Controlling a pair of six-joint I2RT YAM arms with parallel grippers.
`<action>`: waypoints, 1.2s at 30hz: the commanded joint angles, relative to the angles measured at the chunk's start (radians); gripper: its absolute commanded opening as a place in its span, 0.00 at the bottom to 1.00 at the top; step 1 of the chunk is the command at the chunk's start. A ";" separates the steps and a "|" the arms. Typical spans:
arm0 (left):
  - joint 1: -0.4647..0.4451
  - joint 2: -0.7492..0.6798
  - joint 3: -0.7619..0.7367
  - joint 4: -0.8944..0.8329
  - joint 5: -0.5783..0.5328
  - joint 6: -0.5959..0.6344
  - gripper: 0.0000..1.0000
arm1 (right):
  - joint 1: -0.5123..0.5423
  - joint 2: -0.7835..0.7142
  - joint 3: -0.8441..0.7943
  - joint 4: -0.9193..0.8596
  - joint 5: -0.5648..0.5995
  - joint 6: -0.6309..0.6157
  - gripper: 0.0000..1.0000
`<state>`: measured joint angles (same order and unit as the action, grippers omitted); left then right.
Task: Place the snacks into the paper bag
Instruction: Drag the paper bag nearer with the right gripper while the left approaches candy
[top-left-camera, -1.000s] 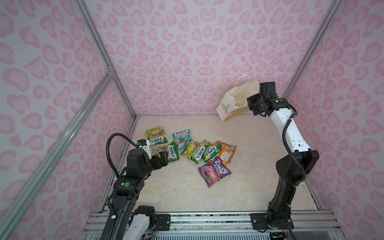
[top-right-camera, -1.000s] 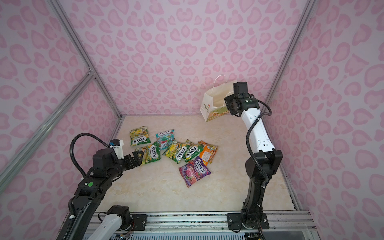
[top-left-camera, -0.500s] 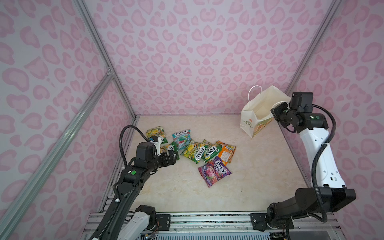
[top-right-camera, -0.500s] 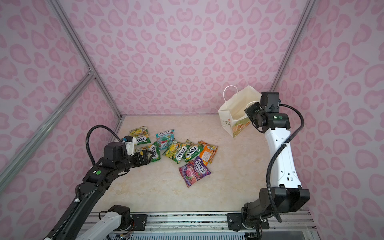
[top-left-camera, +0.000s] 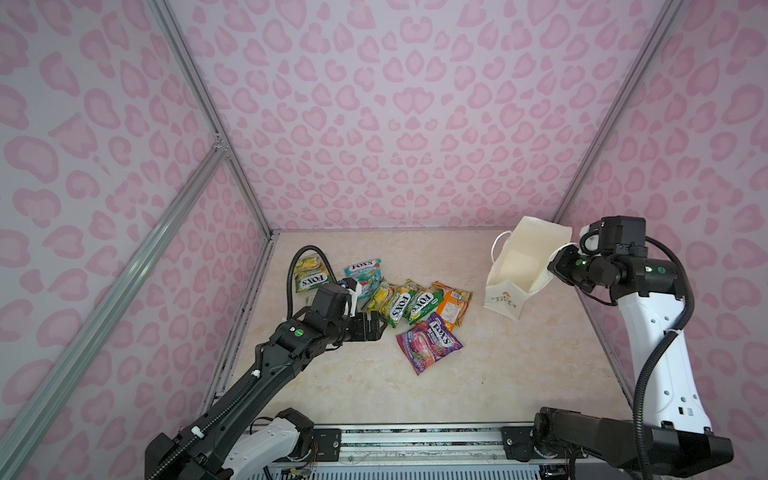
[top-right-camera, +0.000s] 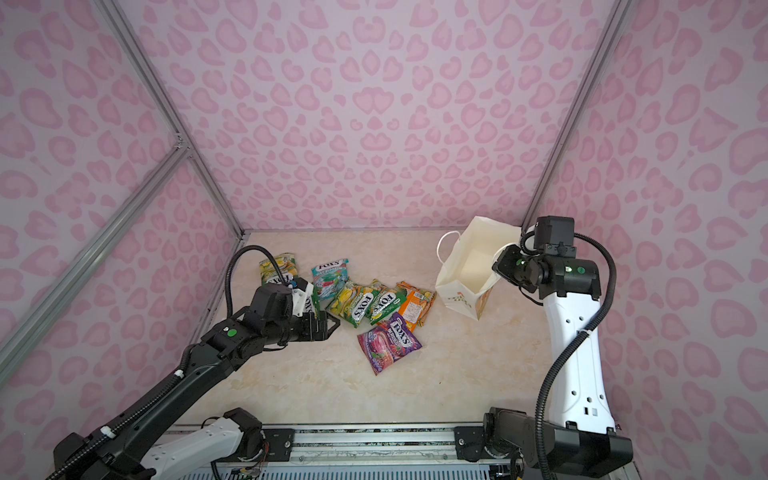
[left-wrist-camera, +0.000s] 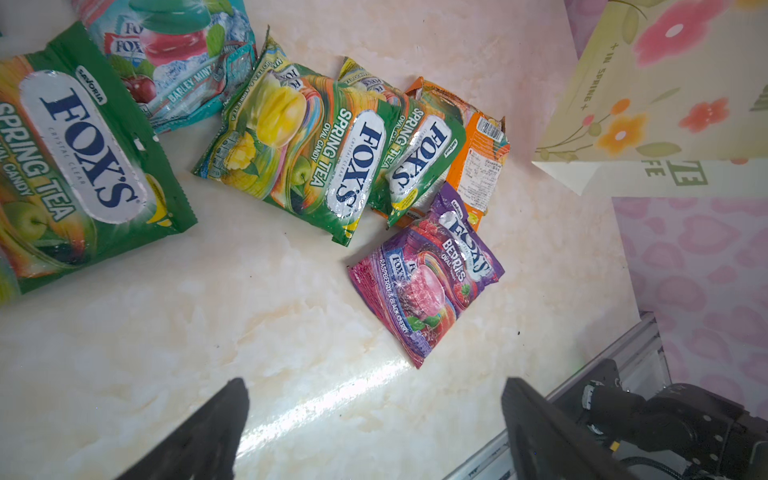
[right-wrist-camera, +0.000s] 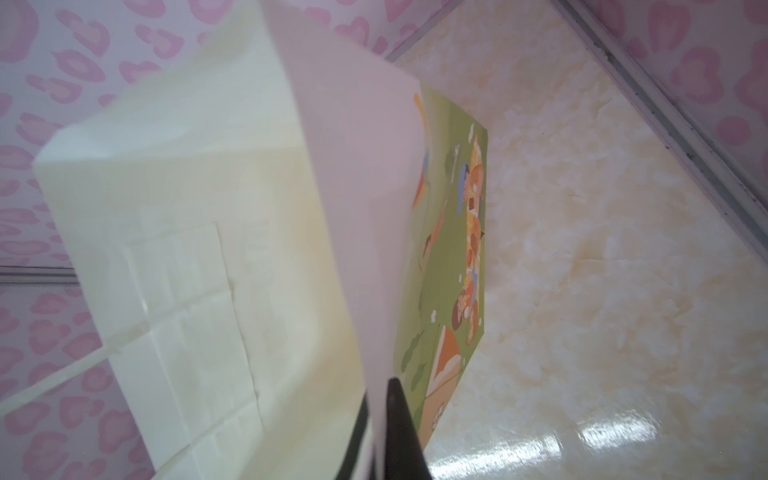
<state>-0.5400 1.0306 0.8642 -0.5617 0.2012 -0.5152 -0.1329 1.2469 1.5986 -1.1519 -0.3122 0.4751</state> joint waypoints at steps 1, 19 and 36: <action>-0.019 0.012 0.009 0.038 -0.036 0.003 0.98 | 0.046 -0.008 0.027 -0.164 0.086 -0.072 0.00; -0.044 0.024 0.033 0.035 0.002 0.004 0.98 | 0.137 0.107 -0.025 -0.205 -0.034 -0.141 0.00; -0.061 0.223 0.085 0.041 -0.093 -0.156 0.98 | 0.140 0.169 -0.072 -0.114 -0.130 -0.178 0.00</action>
<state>-0.6022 1.2140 0.9390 -0.5209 0.1841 -0.5755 0.0063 1.4151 1.5364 -1.2957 -0.4244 0.3149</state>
